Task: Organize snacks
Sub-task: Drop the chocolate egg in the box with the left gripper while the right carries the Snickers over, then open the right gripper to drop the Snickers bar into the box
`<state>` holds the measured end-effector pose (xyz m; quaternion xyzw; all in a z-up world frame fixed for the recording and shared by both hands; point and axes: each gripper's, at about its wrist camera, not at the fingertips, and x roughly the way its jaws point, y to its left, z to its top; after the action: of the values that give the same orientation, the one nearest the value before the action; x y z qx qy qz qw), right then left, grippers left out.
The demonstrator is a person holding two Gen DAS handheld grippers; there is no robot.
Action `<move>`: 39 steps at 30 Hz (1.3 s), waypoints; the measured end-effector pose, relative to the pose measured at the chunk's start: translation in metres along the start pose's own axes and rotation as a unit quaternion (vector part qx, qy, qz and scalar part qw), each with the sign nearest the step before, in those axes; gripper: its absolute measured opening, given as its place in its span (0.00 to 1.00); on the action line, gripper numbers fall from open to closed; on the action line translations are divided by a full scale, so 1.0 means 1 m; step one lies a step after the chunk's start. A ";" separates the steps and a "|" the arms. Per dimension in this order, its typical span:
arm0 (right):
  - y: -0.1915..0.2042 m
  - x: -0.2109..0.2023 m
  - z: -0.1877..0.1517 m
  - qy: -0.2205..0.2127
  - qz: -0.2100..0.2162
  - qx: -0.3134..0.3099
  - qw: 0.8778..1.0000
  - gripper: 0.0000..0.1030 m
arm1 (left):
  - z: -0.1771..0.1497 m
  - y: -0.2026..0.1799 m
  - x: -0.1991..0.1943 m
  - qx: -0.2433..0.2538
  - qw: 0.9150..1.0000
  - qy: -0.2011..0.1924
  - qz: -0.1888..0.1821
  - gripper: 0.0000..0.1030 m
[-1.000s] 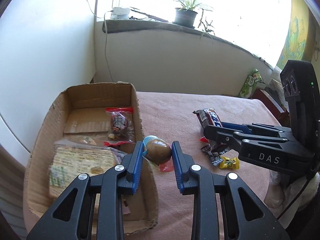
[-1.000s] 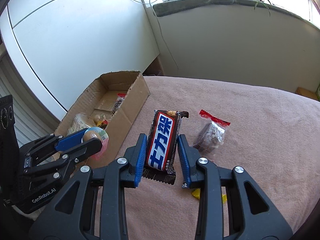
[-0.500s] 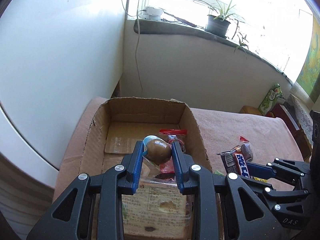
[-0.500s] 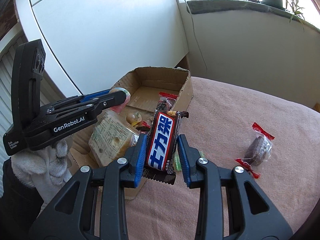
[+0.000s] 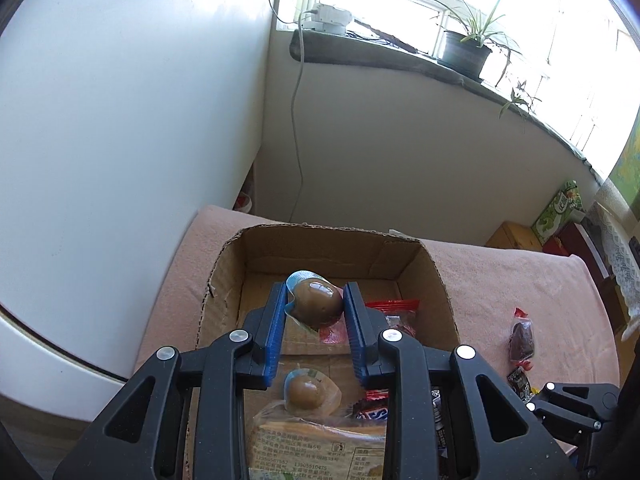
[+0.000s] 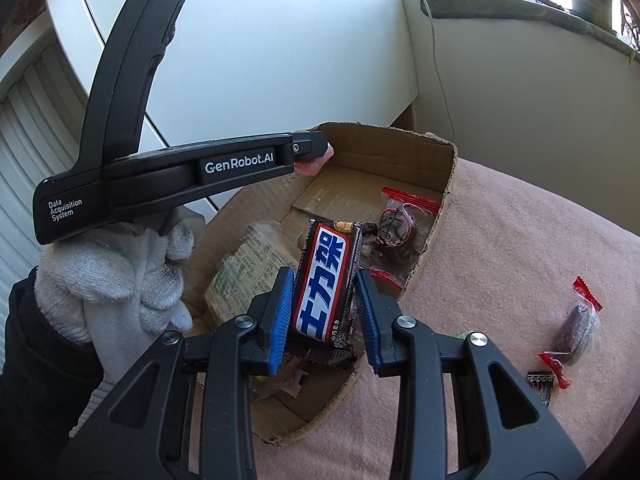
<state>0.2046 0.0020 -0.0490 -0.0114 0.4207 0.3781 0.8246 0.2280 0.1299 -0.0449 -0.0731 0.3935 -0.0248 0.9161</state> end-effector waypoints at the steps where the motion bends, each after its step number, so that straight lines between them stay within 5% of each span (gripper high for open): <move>1: 0.001 0.002 0.001 0.001 0.000 -0.002 1.000 0.32 | 0.000 0.001 0.002 -0.002 1.000 0.002 0.000 0.26; 18: 0.001 0.010 0.000 0.000 -0.001 -0.005 1.000 0.32 | 0.007 0.004 0.002 -0.010 1.000 -0.002 0.005 0.27; 20: 0.002 0.010 -0.001 -0.001 -0.003 -0.011 1.000 0.32 | 0.007 0.005 0.001 -0.013 1.000 -0.002 0.007 0.33; 25: 0.009 0.005 -0.004 -0.014 -0.007 -0.028 0.999 0.65 | 0.006 0.005 -0.001 -0.013 1.000 -0.004 0.010 0.39; 39: -0.002 -0.017 0.003 -0.040 -0.015 -0.021 0.999 0.69 | 0.004 -0.004 -0.008 -0.002 1.000 -0.012 0.019 0.42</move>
<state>0.2015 -0.0085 -0.0362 -0.0197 0.3791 0.3745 0.8460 0.2251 0.1277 -0.0359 -0.0673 0.3839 -0.0055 0.9209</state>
